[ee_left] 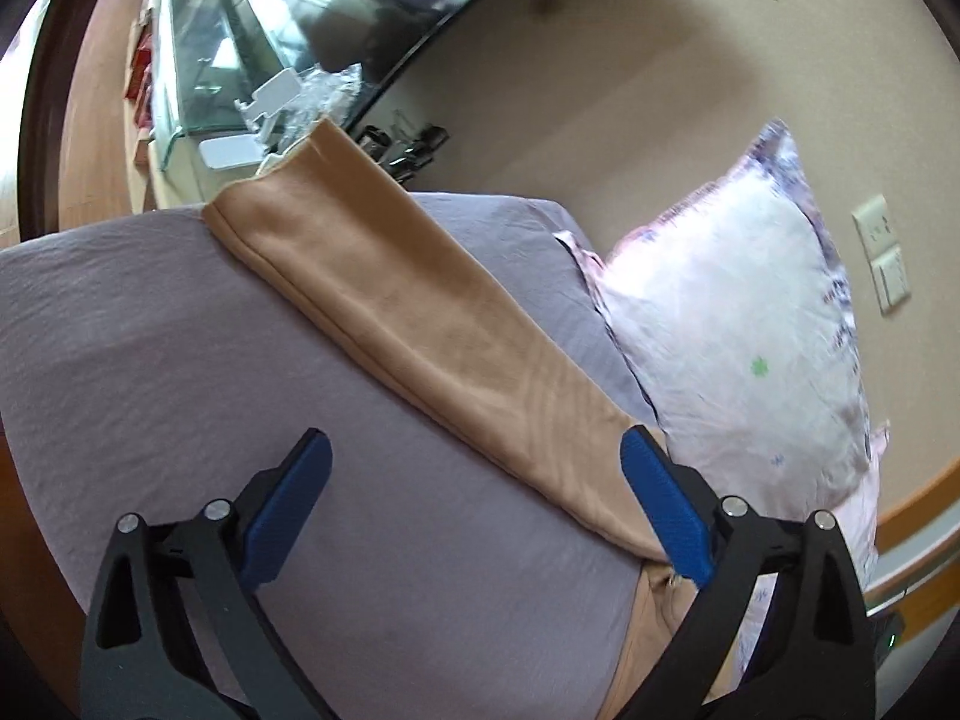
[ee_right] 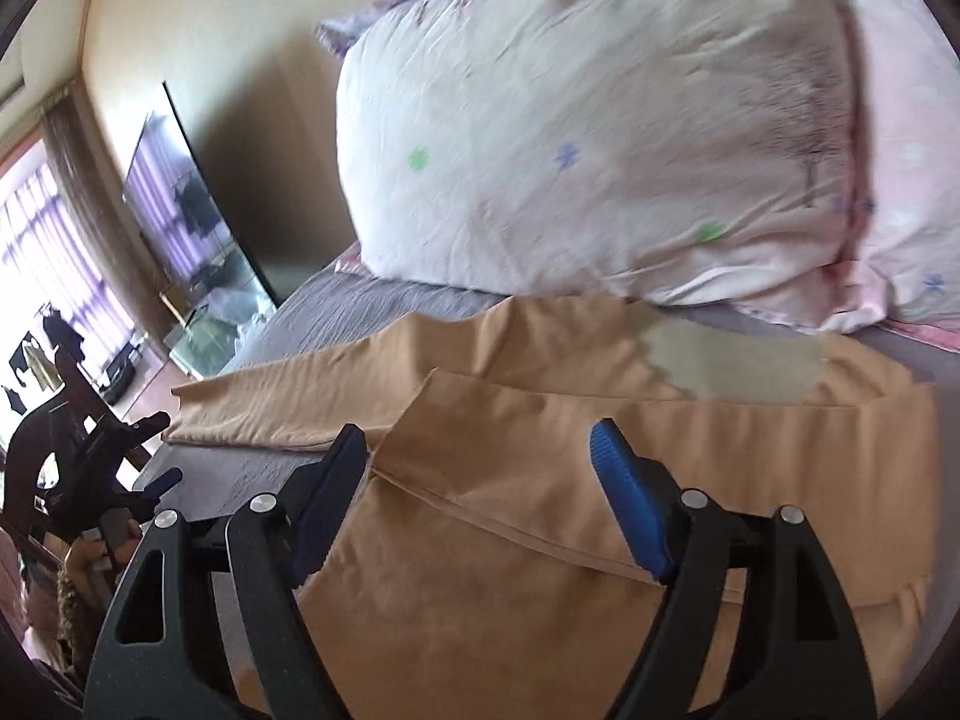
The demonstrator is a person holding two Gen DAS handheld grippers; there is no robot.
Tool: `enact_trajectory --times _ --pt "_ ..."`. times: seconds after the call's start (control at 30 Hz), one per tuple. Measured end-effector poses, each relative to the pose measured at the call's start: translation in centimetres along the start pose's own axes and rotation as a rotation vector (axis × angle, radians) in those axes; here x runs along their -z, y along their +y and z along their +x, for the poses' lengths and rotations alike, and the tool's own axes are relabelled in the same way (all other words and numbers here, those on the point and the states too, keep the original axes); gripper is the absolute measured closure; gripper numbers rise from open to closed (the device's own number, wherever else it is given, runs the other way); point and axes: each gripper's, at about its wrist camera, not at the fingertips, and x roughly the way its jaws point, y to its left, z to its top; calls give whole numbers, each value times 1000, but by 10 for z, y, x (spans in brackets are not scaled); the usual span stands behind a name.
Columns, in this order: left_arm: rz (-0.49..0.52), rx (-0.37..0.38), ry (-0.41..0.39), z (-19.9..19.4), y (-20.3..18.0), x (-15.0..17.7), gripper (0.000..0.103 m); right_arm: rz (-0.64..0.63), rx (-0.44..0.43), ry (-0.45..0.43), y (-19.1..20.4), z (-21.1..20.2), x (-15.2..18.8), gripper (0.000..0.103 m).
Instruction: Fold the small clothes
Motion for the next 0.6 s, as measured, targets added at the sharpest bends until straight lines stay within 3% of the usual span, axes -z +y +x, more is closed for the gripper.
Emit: enact_trajectory --times 0.27,0.4,0.5,0.53,0.57,0.6 --pt "-123 -86 74 20 1 -35 8 129 -52 12 -32 -14 10 23" --pt "-101 -156 108 29 -6 -44 15 137 -88 9 -34 -16 13 20" --pt "-70 -225 128 38 -8 -49 56 138 -97 3 -39 -21 14 20" --pt "-77 -226 154 43 -6 -51 79 140 -99 0 -42 -23 14 19" --pt "-91 -222 174 48 -4 -52 91 144 -99 -6 -46 -26 15 19" --pt "-112 -217 181 51 -2 -52 92 150 -95 -13 -50 -30 16 19"
